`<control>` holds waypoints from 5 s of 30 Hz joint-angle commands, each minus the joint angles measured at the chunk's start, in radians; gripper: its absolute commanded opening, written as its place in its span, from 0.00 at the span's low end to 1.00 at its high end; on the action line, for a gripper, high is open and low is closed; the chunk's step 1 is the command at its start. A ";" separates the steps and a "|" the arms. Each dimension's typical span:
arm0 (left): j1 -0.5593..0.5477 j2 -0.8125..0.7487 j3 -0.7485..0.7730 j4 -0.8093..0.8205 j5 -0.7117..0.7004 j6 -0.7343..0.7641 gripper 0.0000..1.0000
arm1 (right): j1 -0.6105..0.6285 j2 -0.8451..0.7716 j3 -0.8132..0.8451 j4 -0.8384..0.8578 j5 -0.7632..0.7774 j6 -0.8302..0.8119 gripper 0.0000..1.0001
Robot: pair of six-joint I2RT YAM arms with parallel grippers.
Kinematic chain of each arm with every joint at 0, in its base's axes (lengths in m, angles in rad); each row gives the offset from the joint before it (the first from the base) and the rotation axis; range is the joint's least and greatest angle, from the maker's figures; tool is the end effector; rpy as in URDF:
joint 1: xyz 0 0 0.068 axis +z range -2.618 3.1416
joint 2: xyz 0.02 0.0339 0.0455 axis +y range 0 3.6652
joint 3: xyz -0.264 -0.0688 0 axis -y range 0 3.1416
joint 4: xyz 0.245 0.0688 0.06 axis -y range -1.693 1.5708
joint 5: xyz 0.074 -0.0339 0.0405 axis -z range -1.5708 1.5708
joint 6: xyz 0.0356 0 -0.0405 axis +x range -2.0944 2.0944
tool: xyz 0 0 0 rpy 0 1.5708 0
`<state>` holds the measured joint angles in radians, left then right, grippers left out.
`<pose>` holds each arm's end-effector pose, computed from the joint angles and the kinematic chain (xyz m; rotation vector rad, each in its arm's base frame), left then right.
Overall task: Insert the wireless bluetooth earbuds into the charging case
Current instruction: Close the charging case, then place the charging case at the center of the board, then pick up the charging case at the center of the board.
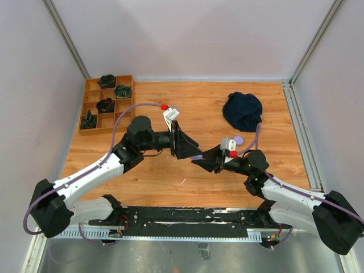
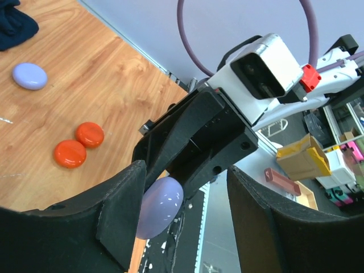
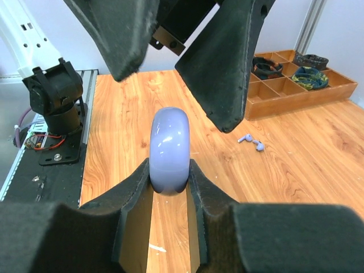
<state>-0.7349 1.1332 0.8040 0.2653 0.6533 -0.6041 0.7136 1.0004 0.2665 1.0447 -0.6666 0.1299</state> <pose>0.1794 -0.1913 0.3237 0.6802 1.7376 -1.5076 0.1343 0.1454 0.2474 -0.9513 1.0521 1.1241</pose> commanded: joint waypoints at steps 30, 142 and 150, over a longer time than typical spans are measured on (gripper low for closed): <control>0.030 -0.118 0.134 -0.627 -1.021 0.391 0.95 | -0.121 0.075 0.162 -0.847 0.355 0.079 0.06; 0.152 -0.204 -0.037 -0.526 -1.139 0.438 0.96 | -0.455 0.673 0.697 -1.376 0.497 -0.171 0.63; 0.155 -0.202 -0.037 -0.527 -1.136 0.438 0.96 | -0.450 0.715 0.720 -1.367 0.508 -0.189 0.60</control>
<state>-0.5911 0.9279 0.7734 -0.2859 -0.4847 -0.1612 0.2481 1.6798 0.9733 -0.3256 -0.1768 -0.0360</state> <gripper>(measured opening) 0.956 0.608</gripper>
